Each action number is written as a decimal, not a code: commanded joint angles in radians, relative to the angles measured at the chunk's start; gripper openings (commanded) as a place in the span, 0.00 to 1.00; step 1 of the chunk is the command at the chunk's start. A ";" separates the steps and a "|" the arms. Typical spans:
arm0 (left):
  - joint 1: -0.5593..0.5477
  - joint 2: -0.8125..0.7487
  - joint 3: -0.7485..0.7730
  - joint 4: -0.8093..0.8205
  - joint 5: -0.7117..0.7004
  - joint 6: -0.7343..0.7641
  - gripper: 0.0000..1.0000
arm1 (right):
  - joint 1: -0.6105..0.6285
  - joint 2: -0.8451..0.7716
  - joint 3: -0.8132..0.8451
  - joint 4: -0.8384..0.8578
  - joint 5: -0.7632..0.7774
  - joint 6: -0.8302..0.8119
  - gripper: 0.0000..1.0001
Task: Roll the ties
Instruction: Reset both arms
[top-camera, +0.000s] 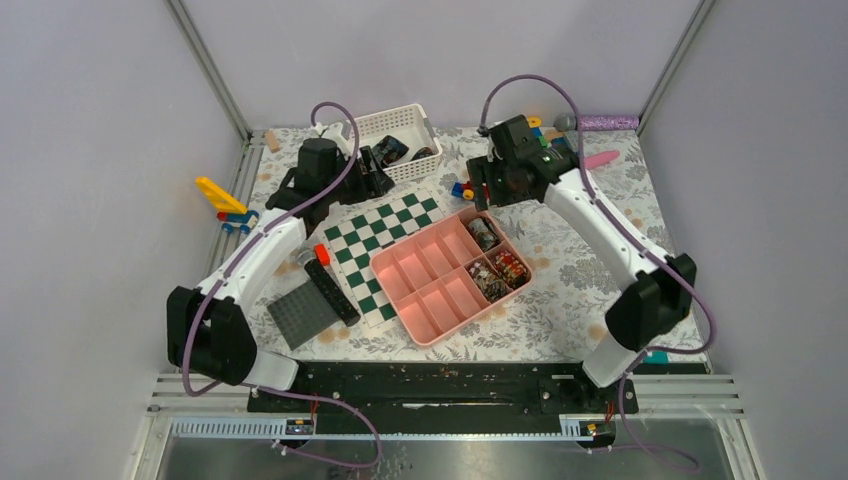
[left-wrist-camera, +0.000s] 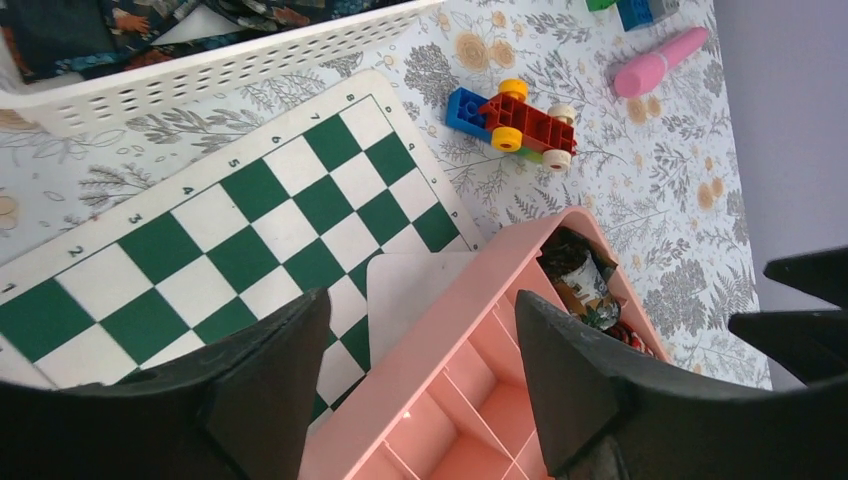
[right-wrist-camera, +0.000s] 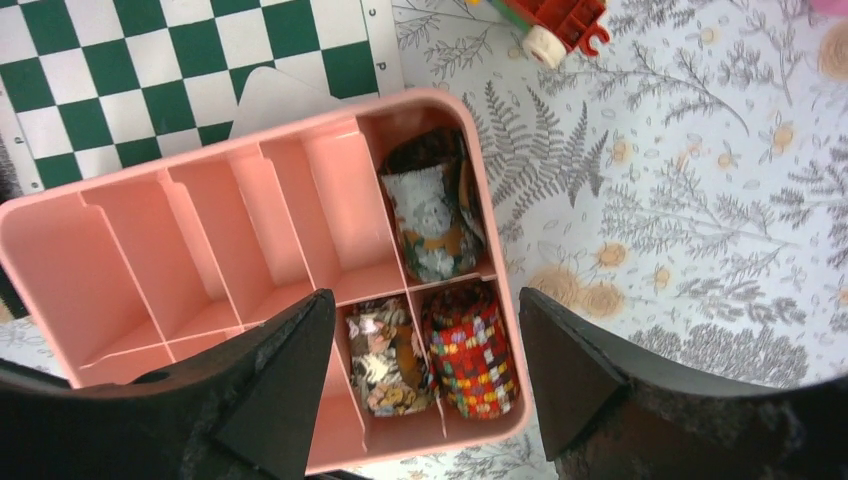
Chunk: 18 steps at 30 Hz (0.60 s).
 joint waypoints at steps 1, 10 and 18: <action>0.006 -0.100 0.058 -0.077 -0.101 0.076 0.72 | -0.003 -0.154 -0.129 0.086 0.030 0.113 0.75; 0.008 -0.291 -0.043 -0.120 -0.226 0.134 0.99 | -0.166 -0.393 -0.426 0.246 -0.222 0.274 0.93; 0.007 -0.355 -0.083 -0.161 -0.278 0.141 0.99 | -0.286 -0.572 -0.582 0.255 -0.199 0.299 0.99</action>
